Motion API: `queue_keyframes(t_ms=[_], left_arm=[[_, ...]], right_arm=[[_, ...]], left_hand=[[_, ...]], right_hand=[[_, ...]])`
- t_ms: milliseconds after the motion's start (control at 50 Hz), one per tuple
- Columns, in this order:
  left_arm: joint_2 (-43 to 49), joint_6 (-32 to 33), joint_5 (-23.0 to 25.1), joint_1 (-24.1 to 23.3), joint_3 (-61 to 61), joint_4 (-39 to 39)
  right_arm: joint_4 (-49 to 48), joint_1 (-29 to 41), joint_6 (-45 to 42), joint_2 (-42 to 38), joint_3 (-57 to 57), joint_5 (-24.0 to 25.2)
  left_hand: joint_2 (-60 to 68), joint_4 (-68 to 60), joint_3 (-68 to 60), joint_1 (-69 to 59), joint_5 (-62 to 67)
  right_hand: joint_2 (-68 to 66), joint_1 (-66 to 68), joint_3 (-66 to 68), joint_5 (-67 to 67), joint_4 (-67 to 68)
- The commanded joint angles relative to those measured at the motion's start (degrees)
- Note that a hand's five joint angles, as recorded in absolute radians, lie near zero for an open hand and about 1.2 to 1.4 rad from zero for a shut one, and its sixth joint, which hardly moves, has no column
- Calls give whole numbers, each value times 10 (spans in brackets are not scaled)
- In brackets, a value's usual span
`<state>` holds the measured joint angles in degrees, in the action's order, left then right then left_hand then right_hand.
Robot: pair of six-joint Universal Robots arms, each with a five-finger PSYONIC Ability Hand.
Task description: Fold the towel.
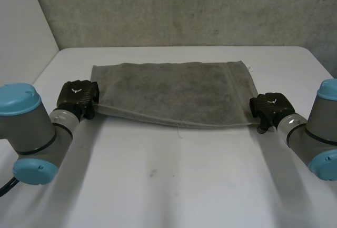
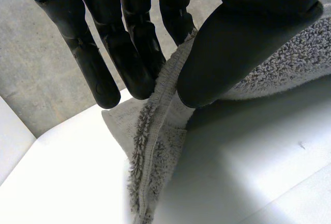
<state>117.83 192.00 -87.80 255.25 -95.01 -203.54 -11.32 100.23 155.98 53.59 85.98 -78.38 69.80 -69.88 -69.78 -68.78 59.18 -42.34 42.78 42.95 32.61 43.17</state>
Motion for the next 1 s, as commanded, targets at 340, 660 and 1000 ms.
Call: queue_keyframes(t_ms=[340, 660, 1000], left_arm=[[-32, 24, 5, 4, -55, 17], [-267, 156, 9, 17, -251, 194], [-200, 156, 91, 22, -139, 192]], right_arm=[[44, -31, -16, 99, 23, -10], [311, -134, -310, 354, 206, 1], [301, -142, -255, 252, 110, 126]], left_hand=[[102, -101, -102, -112, 108], [102, -101, -102, -112, 108], [102, -101, -102, -112, 108]], right_hand=[[-377, 372, 370, 374, 368], [-377, 372, 370, 374, 368], [-377, 372, 370, 374, 368]])
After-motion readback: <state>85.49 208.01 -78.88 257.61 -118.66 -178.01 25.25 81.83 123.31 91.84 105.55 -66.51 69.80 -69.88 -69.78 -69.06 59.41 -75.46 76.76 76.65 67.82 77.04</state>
